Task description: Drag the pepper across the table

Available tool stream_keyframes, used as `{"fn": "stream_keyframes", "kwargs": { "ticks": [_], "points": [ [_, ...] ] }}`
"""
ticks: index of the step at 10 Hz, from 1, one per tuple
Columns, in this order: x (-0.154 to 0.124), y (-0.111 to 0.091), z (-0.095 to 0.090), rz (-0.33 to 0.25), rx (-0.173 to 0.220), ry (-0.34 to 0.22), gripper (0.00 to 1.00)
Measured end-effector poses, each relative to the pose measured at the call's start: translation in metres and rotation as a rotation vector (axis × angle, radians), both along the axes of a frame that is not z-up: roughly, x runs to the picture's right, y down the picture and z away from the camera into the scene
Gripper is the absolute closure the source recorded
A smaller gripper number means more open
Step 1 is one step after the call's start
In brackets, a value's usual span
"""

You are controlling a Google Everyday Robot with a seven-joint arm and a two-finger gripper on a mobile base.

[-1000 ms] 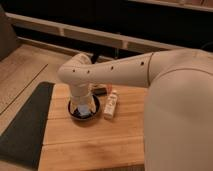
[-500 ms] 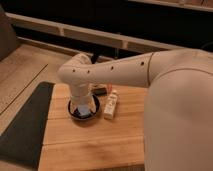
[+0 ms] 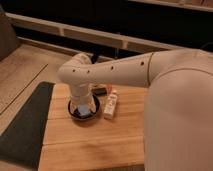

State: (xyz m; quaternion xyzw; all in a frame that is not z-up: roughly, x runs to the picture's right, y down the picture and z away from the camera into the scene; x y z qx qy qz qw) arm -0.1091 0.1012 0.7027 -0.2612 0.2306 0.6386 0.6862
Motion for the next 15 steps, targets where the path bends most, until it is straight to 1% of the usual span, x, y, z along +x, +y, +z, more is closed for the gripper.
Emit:
{"fn": "stream_keyframes", "kwargs": {
  "ticks": [1, 2, 3, 4, 5, 6, 7, 10, 11, 12, 13, 14, 15],
  "points": [
    [-0.002, -0.006, 0.001, -0.007, 0.025, -0.004, 0.35],
    [-0.008, -0.018, 0.002, -0.019, 0.076, -0.021, 0.35],
    [-0.016, -0.044, 0.001, -0.051, 0.179, -0.058, 0.35],
    [-0.019, -0.072, -0.003, -0.093, 0.283, -0.101, 0.35],
    [-0.019, -0.095, -0.008, -0.122, 0.358, -0.133, 0.35],
    [-0.011, -0.12, -0.013, -0.151, 0.437, -0.159, 0.35],
    [-0.01, -0.128, -0.016, -0.161, 0.462, -0.168, 0.35],
    [-0.012, -0.127, -0.015, -0.164, 0.464, -0.171, 0.35],
    [-0.002, -0.127, -0.009, -0.161, 0.462, -0.143, 0.35],
    [0.022, -0.127, 0.003, -0.157, 0.458, -0.094, 0.35],
    [0.064, -0.128, 0.022, -0.149, 0.449, -0.024, 0.35],
    [0.092, -0.129, 0.035, -0.137, 0.45, 0.014, 0.35],
    [0.121, -0.132, 0.051, -0.12, 0.461, 0.041, 0.35]
  ]
}}
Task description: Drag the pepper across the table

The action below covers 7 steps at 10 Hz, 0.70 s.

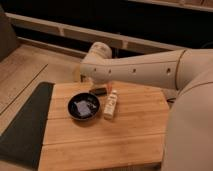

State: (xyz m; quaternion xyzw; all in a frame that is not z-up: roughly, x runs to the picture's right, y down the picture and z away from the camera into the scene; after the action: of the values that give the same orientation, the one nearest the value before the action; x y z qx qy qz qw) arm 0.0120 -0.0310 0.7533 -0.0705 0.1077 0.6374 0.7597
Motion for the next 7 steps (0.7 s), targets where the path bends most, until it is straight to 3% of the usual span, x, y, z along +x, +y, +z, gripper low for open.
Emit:
{"fn": "stream_keyframes", "kwargs": {
  "ticks": [1, 3, 7],
  "points": [
    [0.021, -0.007, 0.016, 0.016, 0.029, -0.014, 0.35],
    [0.051, -0.014, 0.033, 0.051, 0.066, -0.028, 0.35],
    [0.053, -0.016, 0.035, 0.044, 0.076, -0.029, 0.35]
  ]
}}
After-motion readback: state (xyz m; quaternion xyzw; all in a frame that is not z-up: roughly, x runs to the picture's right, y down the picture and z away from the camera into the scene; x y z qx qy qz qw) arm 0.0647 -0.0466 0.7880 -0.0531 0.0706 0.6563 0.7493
